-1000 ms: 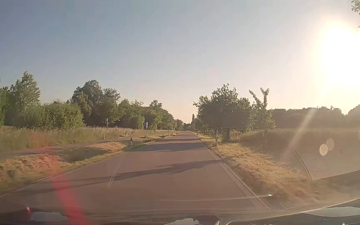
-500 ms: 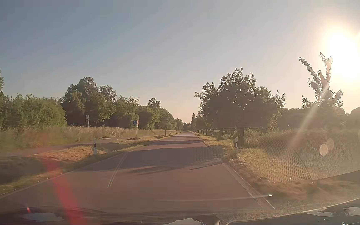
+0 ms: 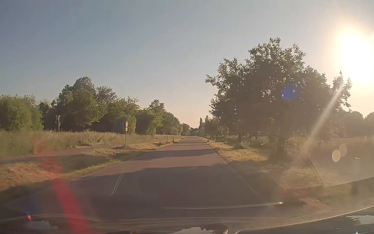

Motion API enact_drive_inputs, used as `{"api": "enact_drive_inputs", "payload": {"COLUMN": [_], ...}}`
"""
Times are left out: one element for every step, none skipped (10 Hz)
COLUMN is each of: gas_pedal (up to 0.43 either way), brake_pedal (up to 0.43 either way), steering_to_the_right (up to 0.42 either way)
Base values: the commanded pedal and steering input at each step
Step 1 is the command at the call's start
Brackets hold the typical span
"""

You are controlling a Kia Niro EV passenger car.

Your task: Follow the waypoints while adhering to traffic rules and regulations

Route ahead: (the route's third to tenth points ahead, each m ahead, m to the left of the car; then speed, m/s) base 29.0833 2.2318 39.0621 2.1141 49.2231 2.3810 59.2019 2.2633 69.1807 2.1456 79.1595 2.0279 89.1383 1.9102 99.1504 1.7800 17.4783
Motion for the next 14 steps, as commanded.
{"api": "enact_drive_inputs", "payload": {"gas_pedal": [0.339, 0.339, 0.339, 0.339, 0.339, 0.339, 0.339, 0.339, 0.339, 0.339, 0.339, 0.339, 0.339, 0.339], "brake_pedal": [0.0, 0.0, 0.0, 0.0, 0.0, 0.0, 0.0, 0.0, 0.0, 0.0, 0.0, 0.0, 0.0, 0.0], "steering_to_the_right": [0.004, 0.004, 0.004, 0.004, 0.004, 0.004, 0.004, 0.004, 0.004, 0.004, 0.004, 0.004, 0.004, 0.004]}}
